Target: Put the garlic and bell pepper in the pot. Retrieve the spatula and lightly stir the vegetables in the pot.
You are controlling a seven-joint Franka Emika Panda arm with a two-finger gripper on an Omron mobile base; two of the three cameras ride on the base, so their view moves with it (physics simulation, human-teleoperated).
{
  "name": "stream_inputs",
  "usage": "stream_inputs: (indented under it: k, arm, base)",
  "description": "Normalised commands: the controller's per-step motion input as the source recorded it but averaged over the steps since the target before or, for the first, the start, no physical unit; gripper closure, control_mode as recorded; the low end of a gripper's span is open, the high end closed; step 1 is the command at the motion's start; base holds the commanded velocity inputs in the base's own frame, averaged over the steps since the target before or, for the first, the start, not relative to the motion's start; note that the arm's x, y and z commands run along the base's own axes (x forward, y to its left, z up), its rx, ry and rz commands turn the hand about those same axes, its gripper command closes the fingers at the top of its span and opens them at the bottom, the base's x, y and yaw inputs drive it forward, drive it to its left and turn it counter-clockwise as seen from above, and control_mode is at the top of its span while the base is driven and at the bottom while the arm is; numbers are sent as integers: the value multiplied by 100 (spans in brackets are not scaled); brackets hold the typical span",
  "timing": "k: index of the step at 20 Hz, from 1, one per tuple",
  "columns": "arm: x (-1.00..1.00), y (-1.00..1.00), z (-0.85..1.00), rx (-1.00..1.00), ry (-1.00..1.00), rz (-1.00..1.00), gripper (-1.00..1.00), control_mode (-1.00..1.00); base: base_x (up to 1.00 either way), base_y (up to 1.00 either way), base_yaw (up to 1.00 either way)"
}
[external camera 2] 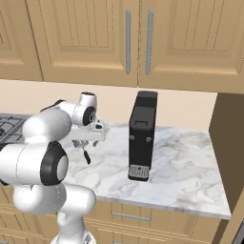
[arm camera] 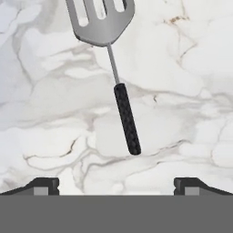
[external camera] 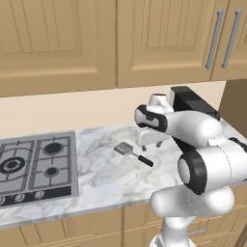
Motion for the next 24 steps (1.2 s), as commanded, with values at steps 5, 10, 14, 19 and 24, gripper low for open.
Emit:
stream_inputs:
  k: [5, 10, 14, 19, 24]
  arm:
    - [10, 0, -28, 0, 0, 0, -100, -100]
    - [9, 0, -31, 0, 0, 0, -100, -100]
    - [1, 0, -24, 0, 0, 0, -100, -100]
    - [0, 0, -25, 0, 0, 0, -100, -100]
    - [0, 0, -22, 0, 0, 0, -100, -100]
  base:
    - [0, 0, 0]
    - [0, 0, 0]
    - [0, 0, 0]
    - [0, 0, 0]
    - [0, 0, 0]
